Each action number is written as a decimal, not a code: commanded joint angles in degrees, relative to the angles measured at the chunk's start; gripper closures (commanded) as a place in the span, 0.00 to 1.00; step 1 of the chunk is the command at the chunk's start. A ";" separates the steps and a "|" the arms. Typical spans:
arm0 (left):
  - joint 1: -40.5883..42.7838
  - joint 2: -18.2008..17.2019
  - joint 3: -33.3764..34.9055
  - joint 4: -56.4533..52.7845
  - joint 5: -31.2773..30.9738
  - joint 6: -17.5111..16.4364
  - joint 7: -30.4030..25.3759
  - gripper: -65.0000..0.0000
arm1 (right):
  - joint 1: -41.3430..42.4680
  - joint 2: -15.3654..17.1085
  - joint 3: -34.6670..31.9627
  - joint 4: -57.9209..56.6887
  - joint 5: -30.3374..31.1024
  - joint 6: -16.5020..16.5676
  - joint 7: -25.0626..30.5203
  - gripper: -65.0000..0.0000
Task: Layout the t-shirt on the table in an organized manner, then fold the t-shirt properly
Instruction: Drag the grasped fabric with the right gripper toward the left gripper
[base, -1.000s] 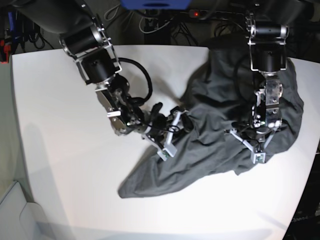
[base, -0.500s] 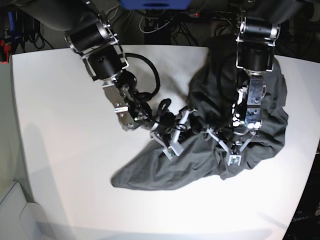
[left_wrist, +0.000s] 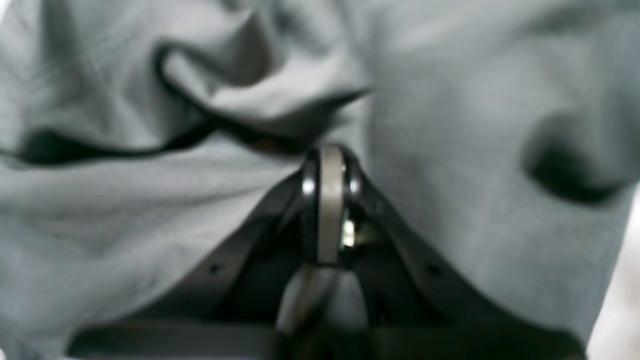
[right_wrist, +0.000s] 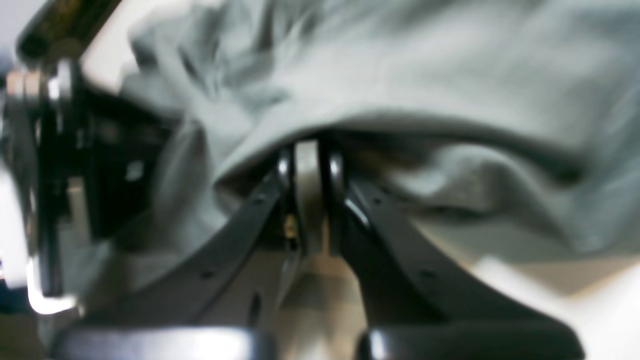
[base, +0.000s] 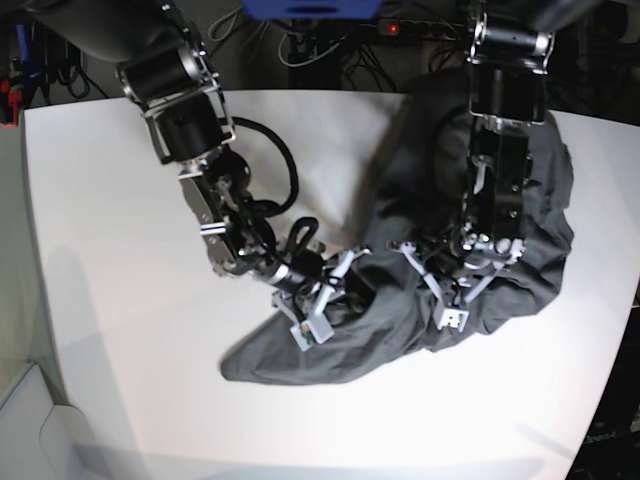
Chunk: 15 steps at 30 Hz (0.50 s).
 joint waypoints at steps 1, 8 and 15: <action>-1.49 -0.56 -0.23 2.01 0.12 0.23 -0.31 1.00 | 1.17 -0.02 0.03 2.28 0.58 0.57 0.21 1.00; -1.31 -0.47 -11.22 7.02 0.03 -0.30 4.70 1.00 | 1.08 2.53 0.20 14.41 0.58 -0.31 -6.91 1.00; 1.06 -2.58 -20.01 11.15 0.03 -0.30 7.86 1.00 | 1.43 3.41 0.20 23.12 0.58 -2.68 -12.80 1.00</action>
